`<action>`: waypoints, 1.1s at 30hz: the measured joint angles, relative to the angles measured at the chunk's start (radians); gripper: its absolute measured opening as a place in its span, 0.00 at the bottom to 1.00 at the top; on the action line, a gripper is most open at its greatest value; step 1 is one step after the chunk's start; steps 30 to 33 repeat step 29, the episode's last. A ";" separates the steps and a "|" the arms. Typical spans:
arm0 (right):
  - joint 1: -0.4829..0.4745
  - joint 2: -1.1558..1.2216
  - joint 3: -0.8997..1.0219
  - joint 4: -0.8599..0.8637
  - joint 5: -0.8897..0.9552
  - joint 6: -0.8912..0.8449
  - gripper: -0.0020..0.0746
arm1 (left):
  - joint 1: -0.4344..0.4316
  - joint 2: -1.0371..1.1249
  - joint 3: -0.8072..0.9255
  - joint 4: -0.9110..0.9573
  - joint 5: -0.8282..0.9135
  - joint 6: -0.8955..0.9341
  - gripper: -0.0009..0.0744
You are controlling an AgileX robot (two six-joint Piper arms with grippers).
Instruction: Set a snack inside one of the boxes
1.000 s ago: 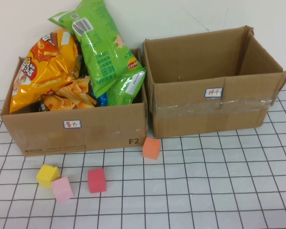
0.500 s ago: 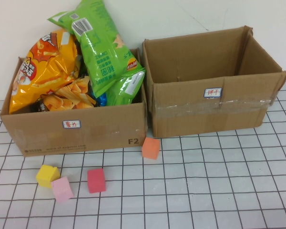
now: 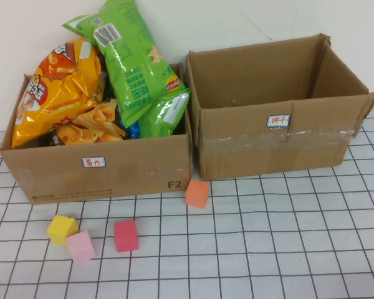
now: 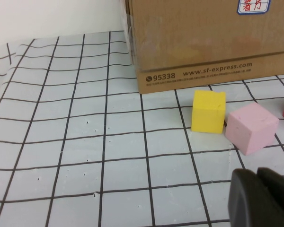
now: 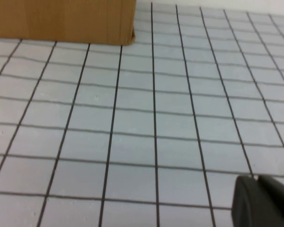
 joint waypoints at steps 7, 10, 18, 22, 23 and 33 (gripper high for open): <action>0.000 -0.014 0.000 0.000 0.000 0.002 0.03 | 0.000 0.000 0.000 0.000 0.000 0.000 0.01; 0.000 -0.014 0.000 0.000 0.000 0.002 0.03 | 0.000 0.000 0.000 0.000 0.000 0.000 0.01; 0.000 -0.014 0.000 0.000 0.000 0.002 0.03 | 0.000 0.000 0.000 0.000 0.000 0.000 0.01; 0.000 -0.014 0.000 0.000 0.000 0.002 0.03 | 0.000 0.000 0.000 0.000 0.000 0.000 0.01; 0.000 -0.014 0.000 0.000 0.000 0.002 0.03 | 0.000 0.000 0.000 0.000 0.000 0.000 0.01; 0.000 -0.014 0.000 0.000 0.000 0.002 0.03 | 0.000 0.000 0.000 0.000 0.001 0.000 0.01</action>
